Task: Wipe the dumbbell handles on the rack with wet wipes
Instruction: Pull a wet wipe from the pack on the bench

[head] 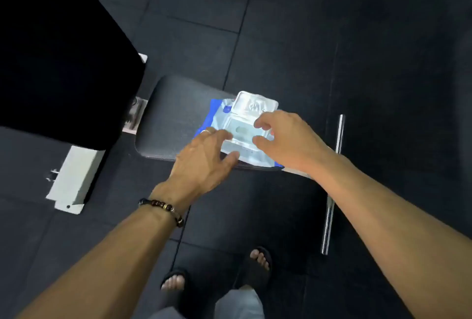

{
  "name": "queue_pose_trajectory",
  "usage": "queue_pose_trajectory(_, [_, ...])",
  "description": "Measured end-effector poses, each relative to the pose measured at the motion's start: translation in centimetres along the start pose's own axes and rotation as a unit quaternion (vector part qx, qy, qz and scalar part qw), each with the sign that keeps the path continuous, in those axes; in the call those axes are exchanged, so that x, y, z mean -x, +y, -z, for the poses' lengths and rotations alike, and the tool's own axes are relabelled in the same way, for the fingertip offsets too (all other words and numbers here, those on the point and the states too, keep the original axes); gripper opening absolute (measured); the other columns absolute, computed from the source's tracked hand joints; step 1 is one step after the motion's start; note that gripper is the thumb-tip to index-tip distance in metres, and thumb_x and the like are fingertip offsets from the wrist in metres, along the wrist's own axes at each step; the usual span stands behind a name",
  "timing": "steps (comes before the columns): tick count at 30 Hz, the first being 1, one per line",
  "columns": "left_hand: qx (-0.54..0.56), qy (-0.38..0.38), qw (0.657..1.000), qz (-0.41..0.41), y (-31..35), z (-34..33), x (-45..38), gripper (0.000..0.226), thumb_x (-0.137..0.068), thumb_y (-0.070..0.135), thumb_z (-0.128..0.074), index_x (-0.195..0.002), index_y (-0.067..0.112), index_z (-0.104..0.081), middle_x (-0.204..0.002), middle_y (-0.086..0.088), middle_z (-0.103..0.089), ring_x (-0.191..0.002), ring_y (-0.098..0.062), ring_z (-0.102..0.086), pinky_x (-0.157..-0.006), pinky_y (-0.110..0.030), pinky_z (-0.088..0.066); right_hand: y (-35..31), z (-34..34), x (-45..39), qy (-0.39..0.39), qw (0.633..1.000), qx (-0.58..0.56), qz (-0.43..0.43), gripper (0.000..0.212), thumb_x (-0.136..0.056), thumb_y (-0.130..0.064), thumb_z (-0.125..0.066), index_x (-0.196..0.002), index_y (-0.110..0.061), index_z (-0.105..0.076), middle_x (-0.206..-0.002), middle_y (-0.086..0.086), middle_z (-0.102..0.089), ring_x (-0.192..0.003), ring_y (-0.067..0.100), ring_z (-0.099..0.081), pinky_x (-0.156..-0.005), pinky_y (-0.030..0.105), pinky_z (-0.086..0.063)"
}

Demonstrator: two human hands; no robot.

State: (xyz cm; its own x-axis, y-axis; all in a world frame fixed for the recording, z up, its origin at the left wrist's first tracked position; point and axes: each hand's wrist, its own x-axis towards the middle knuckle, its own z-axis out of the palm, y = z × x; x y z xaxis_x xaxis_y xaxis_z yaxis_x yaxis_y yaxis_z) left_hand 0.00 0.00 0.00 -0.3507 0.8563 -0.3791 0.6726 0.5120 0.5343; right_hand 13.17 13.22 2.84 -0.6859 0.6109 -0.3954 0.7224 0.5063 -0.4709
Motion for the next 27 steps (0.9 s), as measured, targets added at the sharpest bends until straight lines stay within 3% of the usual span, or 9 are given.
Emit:
queue_pose_trajectory(3, [-0.024,0.032,0.999,0.014,-1.9,-1.4,-2.7,0.054,-0.094,0.042,-0.054,-0.144,0.027,-0.039,-0.146,0.000,-0.037,-0.129,-0.020,-0.041,-0.100,-0.040,-0.041,0.4,-2.0,-3.5,0.010,0.999,0.037,0.015,0.020,-0.092,-0.024,-0.060,-0.109,-0.028,-0.071,-0.121,-0.001,-0.058,-0.109,0.023,-0.058,-0.087,0.035,-0.047])
queue_pose_trajectory(7, [-0.059,0.024,0.998,-0.006,-3.7,-3.0,-4.3,0.059,-0.093,0.047,-0.057,-0.146,0.028,-0.038,-0.151,0.000,-0.031,-0.131,-0.021,-0.034,-0.098,-0.038,-0.040,1.1,-4.4,-5.9,0.003,0.997,0.073,0.005,0.024,-0.092,-0.013,-0.057,-0.099,-0.028,-0.075,-0.114,-0.002,-0.050,-0.099,0.023,-0.058,-0.073,0.033,-0.042])
queue_pose_trajectory(12, [-0.062,0.045,0.997,-0.029,-4.7,-3.2,-4.4,0.061,-0.090,0.051,-0.058,-0.145,0.032,-0.039,-0.148,0.004,-0.035,-0.129,-0.019,-0.032,-0.096,-0.037,-0.041,1.1,-5.6,-6.3,0.034,0.994,0.106,0.009,0.012,-0.093,-0.025,-0.063,-0.102,-0.024,-0.073,-0.100,-0.010,-0.042,-0.082,0.015,-0.052,-0.072,0.032,-0.043])
queue_pose_trajectory(16, [-0.072,0.039,0.996,-0.035,-5.1,-3.0,-4.9,0.062,-0.089,0.052,-0.060,-0.144,0.032,-0.040,-0.146,0.003,-0.038,-0.127,-0.020,-0.034,-0.095,-0.038,-0.043,0.7,-6.3,-6.4,0.048,0.987,0.152,0.016,0.018,-0.097,-0.022,-0.056,-0.105,-0.017,-0.072,-0.105,0.002,-0.053,-0.091,0.025,-0.057,-0.075,0.041,-0.047])
queue_pose_trajectory(22, [-0.108,0.032,0.992,-0.048,-4.9,-2.6,-5.9,0.065,-0.084,0.050,-0.064,-0.140,0.031,-0.039,-0.137,-0.001,-0.040,-0.117,-0.023,-0.037,-0.085,-0.036,-0.044,0.0,-7.1,-6.6,0.061,0.966,0.248,0.048,0.011,-0.095,-0.014,-0.053,-0.100,-0.009,-0.062,-0.089,0.002,-0.035,-0.076,0.021,-0.036,-0.066,0.036,-0.028])
queue_pose_trajectory(27, [-0.135,0.019,0.989,-0.049,-4.6,-2.3,-6.5,0.072,-0.082,0.053,-0.065,-0.144,0.036,-0.033,-0.134,-0.002,-0.037,-0.113,-0.024,-0.036,-0.081,-0.035,-0.043,0.4,-6.5,-6.4,0.039,0.985,0.165,0.027,0.008,-0.094,-0.010,-0.054,-0.102,-0.012,-0.057,-0.100,0.003,-0.046,-0.088,0.024,-0.051,-0.075,0.037,-0.041])
